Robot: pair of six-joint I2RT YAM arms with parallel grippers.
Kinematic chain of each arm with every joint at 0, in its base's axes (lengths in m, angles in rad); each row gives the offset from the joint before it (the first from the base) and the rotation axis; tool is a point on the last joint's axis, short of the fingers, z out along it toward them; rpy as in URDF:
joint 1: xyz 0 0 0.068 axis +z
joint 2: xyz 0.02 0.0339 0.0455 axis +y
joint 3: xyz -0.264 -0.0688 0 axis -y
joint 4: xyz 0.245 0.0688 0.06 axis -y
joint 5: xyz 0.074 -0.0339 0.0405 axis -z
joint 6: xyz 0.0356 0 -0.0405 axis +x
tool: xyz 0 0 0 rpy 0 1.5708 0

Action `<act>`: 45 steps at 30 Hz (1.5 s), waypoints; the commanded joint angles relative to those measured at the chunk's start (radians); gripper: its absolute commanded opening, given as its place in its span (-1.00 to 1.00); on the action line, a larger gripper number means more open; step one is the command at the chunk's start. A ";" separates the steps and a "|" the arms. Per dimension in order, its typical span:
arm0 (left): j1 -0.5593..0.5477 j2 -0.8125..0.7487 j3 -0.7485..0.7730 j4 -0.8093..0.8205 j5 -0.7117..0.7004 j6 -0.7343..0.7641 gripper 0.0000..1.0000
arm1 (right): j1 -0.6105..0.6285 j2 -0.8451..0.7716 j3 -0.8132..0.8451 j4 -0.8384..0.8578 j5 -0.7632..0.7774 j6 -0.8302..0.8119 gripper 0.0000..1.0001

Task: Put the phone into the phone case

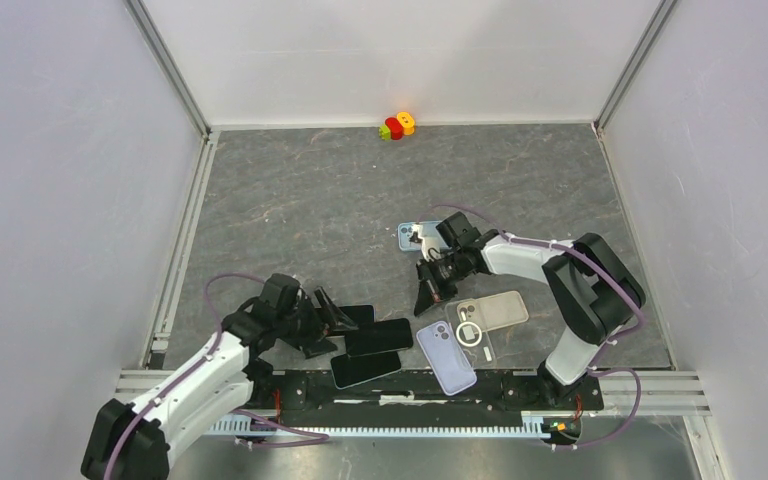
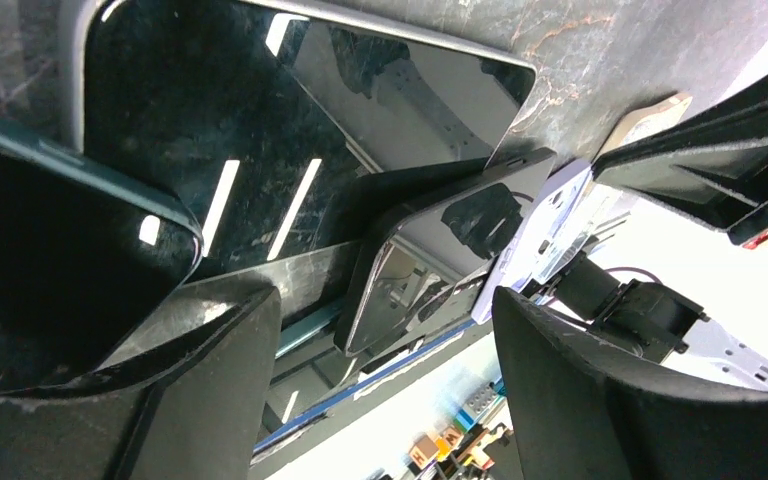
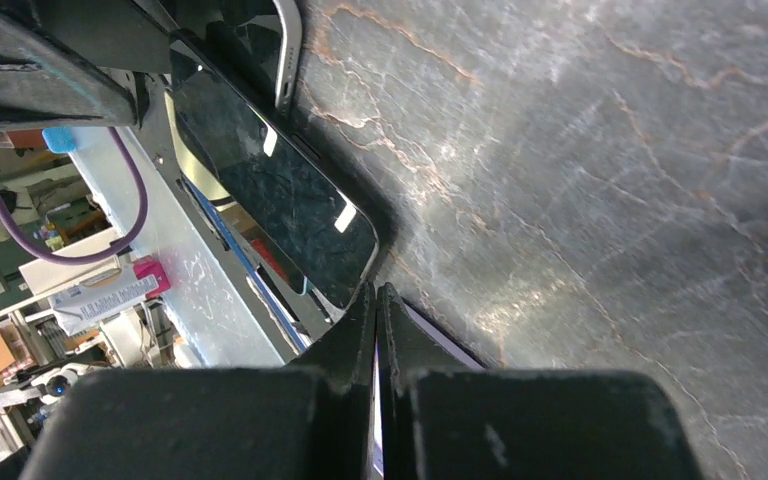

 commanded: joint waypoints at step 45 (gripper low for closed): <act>-0.122 0.340 0.319 0.095 -0.023 0.187 -0.96 | 0.062 0.064 0.047 0.121 -0.010 0.090 -0.99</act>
